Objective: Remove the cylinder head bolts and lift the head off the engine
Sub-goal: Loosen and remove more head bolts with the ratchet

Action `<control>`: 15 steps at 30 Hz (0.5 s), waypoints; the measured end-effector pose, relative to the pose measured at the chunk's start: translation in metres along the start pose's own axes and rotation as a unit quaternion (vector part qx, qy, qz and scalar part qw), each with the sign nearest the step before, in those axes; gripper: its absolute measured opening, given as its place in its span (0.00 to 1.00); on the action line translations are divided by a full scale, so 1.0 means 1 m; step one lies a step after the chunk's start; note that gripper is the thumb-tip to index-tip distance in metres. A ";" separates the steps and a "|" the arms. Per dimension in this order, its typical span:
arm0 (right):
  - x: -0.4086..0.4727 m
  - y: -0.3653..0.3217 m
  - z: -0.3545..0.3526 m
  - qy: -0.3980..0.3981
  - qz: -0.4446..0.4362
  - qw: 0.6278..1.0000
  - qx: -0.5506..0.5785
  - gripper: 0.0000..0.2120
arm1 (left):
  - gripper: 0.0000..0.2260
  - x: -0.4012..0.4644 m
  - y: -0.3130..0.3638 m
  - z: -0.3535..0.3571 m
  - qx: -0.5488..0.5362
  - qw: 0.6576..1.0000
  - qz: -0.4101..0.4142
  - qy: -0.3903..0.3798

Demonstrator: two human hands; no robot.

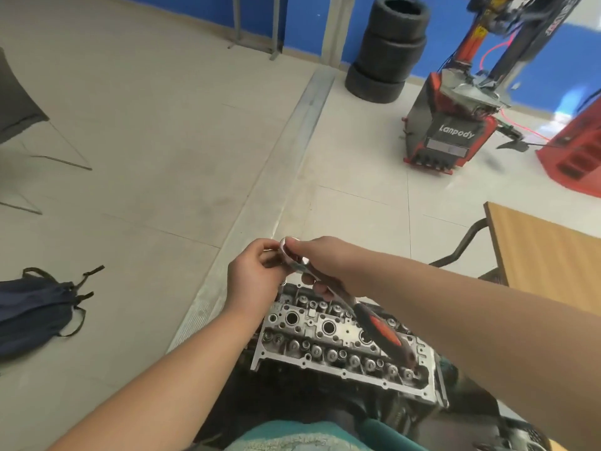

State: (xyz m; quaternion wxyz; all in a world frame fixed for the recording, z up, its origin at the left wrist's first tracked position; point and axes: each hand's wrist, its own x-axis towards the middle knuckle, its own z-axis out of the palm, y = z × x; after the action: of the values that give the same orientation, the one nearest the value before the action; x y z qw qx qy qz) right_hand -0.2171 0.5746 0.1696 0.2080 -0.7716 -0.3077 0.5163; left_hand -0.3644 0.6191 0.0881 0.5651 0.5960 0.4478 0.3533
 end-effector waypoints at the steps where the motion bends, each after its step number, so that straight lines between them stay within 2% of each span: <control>1: 0.001 -0.001 0.001 0.013 -0.019 0.999 -0.040 0.29 | 0.17 -0.003 -0.002 -0.001 0.001 1.000 0.003 0.003; 3: 0.001 -0.008 -0.002 0.024 -0.090 0.973 -0.210 0.29 | 0.16 -0.011 -0.008 -0.002 0.009 1.000 0.022 0.013; 5: 0.000 -0.021 -0.012 0.010 -0.154 0.922 -0.356 0.27 | 0.17 -0.015 -0.014 -0.003 0.022 0.998 0.054 0.003; 7: -0.002 -0.035 -0.023 -0.022 -0.179 0.890 -0.418 0.23 | 0.17 -0.016 -0.018 -0.004 0.030 0.997 0.055 -0.055; 9: 0.001 -0.045 -0.029 -0.041 -0.182 0.874 -0.448 0.19 | 0.20 -0.013 -0.017 -0.006 0.060 0.991 0.035 -0.119; 12: 0.007 -0.044 -0.031 -0.058 -0.154 0.886 -0.434 0.22 | 0.19 -0.003 -0.026 -0.008 0.089 0.988 0.023 -0.127; 13: 0.006 -0.039 -0.030 -0.063 -0.134 0.903 -0.404 0.24 | 0.17 0.001 -0.028 -0.009 0.088 0.988 0.027 -0.121; 15: 0.004 -0.022 -0.023 -0.057 -0.091 0.958 -0.267 0.25 | 0.14 0.005 -0.029 -0.009 0.079 0.990 0.039 -0.107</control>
State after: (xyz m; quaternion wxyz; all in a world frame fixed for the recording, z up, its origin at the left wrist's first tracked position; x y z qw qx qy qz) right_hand -0.2004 0.5925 0.1897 0.0227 -0.7370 -0.5151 0.4371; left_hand -0.3749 0.6255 0.0598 0.5472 0.6899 0.3876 0.2727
